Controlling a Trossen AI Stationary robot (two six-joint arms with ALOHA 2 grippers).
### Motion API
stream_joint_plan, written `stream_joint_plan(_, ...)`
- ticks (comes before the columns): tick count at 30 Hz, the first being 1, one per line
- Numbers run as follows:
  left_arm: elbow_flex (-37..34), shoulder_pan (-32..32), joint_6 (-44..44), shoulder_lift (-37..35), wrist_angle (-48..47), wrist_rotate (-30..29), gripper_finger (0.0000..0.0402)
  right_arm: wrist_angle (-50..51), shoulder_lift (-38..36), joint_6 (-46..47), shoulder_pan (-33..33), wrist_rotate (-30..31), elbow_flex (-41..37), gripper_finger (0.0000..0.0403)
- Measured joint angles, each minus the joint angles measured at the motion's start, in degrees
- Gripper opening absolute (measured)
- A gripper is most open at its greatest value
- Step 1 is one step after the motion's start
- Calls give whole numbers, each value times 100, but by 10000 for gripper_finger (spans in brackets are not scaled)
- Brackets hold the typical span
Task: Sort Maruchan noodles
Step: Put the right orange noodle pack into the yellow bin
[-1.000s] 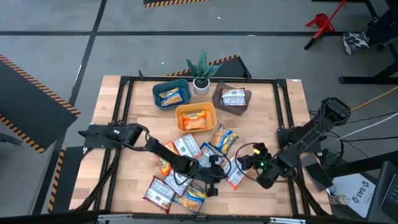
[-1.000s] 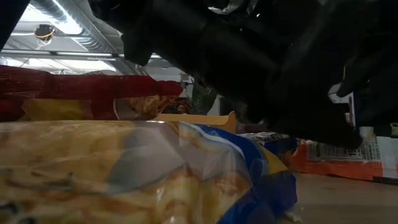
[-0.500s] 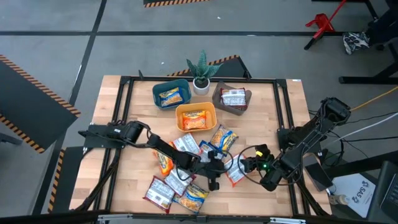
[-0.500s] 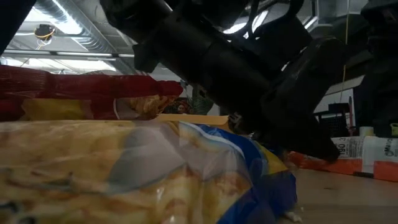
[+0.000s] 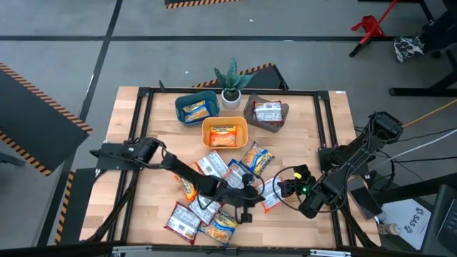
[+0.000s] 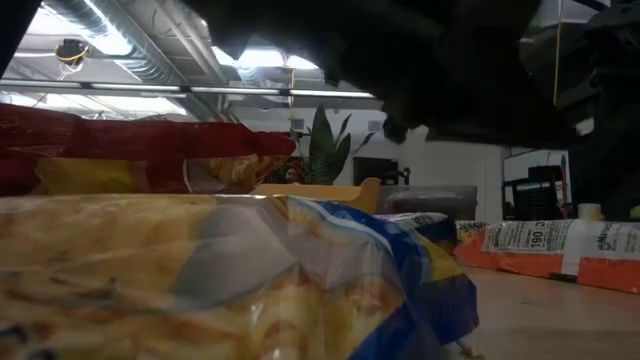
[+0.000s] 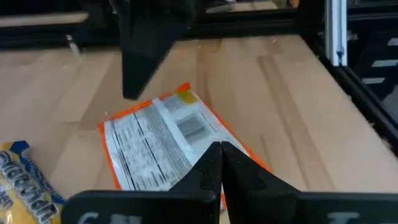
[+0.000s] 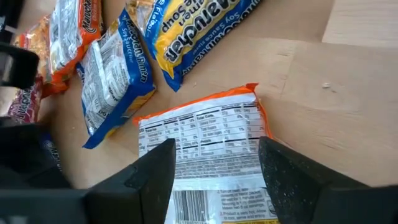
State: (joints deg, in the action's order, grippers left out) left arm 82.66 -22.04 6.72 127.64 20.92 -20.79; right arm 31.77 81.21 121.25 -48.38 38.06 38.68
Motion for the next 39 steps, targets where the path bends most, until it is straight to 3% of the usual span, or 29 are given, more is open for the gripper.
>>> stream_joint_plan(10,-25,393,-232,237,224,-93,0,113,2,-9,0,35,0,215)
stream_joint_plan(13,-5,472,-62,303,274,144,0,111,2,26,0,34,0,215)
stream_joint_plan(16,-12,442,30,330,160,312,0,110,1,34,0,-9,0,215)
stream_joint_plan(31,-158,284,541,585,-173,7,0,87,2,-70,0,-11,0,215)
stream_joint_plan(39,-217,324,720,581,-314,127,0,651,-13,-9,0,-321,2,215)
